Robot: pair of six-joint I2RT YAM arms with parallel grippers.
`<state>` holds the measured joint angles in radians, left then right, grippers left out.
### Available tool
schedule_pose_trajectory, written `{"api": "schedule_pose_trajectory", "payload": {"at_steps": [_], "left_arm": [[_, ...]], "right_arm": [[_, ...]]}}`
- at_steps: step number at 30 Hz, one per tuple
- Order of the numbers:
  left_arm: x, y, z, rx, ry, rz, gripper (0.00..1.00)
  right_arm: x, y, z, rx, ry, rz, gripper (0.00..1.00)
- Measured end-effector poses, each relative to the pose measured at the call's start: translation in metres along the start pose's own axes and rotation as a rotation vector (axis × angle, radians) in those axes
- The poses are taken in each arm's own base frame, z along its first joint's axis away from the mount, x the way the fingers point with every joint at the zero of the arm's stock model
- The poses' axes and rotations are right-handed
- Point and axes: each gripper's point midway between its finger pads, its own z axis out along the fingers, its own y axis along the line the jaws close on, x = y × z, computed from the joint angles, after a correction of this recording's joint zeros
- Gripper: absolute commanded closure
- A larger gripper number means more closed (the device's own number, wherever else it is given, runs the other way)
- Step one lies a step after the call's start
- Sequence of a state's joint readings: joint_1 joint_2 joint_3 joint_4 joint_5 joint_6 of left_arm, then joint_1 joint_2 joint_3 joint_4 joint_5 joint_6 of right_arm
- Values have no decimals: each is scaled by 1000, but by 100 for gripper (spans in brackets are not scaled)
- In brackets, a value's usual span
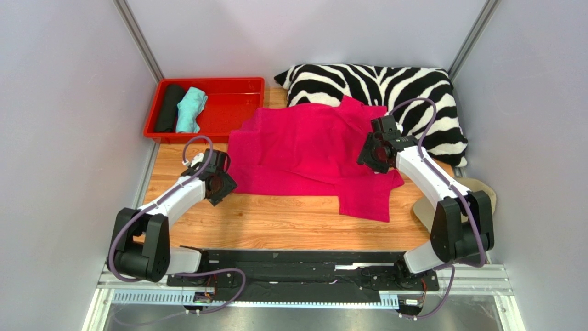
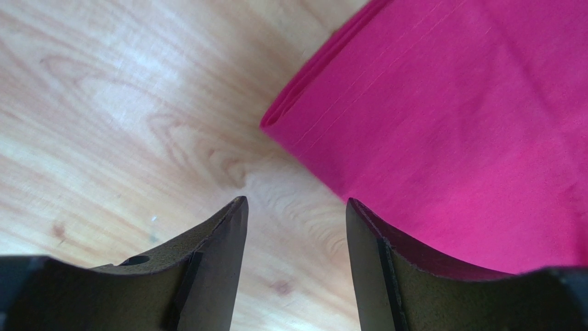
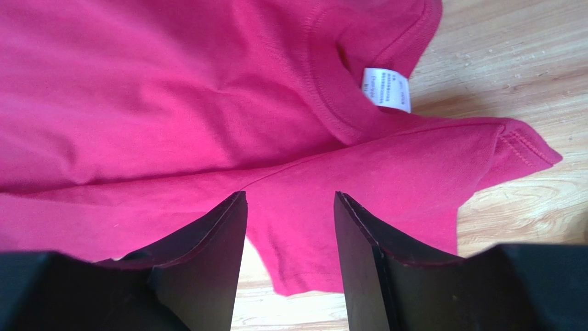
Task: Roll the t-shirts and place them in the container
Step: Flatten out the T-shirt at the center of the board.
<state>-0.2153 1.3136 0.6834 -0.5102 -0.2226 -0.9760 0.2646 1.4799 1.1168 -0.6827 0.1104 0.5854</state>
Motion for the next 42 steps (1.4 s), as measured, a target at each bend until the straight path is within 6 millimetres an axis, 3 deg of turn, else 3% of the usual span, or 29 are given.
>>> {"api": "schedule_pose_trajectory", "payload": {"at_steps": [4, 13, 17, 18, 24, 28, 32, 42], "left_arm": [[-12, -10, 7, 34, -34, -68, 42], [-16, -8, 23, 6, -54, -109, 65], [-19, -3, 25, -40, -62, -116, 98], [-19, -1, 25, -52, -64, -115, 100], [-20, 15, 18, -116, -81, -103, 100], [-30, 21, -1, -117, -131, -116, 100], [-33, 31, -19, -117, -167, -149, 100], [4, 82, -30, -227, -119, -196, 100]], "right_arm": [[6, -6, 16, 28, 32, -7, 47], [15, -8, 42, 48, 76, -22, 48], [21, -13, 52, 70, 103, -22, 48], [22, -14, 54, 76, 109, -19, 48], [32, -25, 67, 113, 145, 14, 48], [52, -36, 72, 149, 186, 59, 48], [56, -37, 70, 147, 183, 115, 50], [95, -50, 44, 123, 225, 288, 50]]}}
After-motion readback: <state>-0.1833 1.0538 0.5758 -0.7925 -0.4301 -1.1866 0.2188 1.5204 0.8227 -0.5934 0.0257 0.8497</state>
